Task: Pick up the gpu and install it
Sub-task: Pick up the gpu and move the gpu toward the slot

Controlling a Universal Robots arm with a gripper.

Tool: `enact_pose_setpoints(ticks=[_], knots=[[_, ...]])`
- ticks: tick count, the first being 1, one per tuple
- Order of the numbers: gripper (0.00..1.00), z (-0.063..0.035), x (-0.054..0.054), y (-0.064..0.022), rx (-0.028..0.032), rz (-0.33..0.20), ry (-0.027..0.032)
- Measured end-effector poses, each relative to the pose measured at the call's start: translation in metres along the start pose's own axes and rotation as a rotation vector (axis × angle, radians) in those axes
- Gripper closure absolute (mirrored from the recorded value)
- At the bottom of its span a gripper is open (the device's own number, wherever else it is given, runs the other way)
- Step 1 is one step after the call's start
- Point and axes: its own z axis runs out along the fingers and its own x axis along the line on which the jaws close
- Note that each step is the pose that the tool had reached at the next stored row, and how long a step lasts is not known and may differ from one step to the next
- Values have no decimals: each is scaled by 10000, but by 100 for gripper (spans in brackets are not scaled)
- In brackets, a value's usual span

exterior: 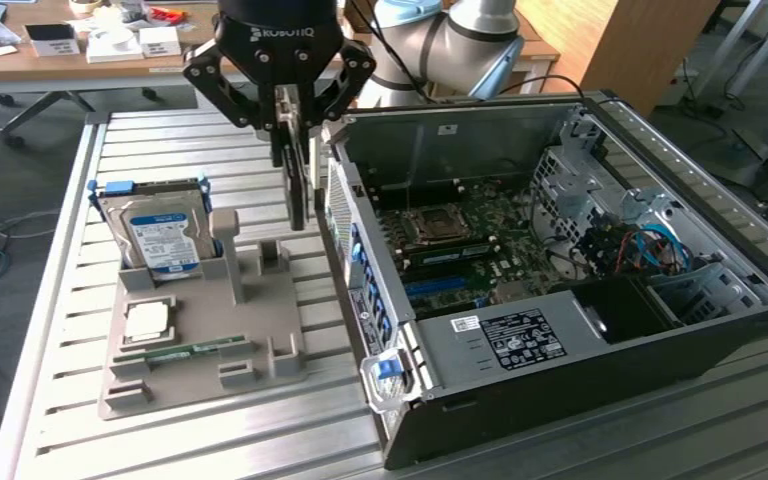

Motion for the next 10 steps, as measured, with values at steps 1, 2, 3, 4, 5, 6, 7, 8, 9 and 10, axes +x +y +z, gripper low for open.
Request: enact_pose_setpoints(ticks=[1,2,3,4,5,6,7,8,9,10], knots=[[73,0,-11,1,0,0,0],[73,0,-23,1,0,-1,0],[73,0,-34,1,-1,-1,0],[73,0,-45,2,0,0,0],[73,0,-54,2,-1,0,0],[73,0,-66,3,0,0,0],[73,0,-77,3,0,0,0],[73,0,-88,4,0,0,0],[73,0,-99,4,1,0,1],[73,0,-112,5,0,-1,1]])
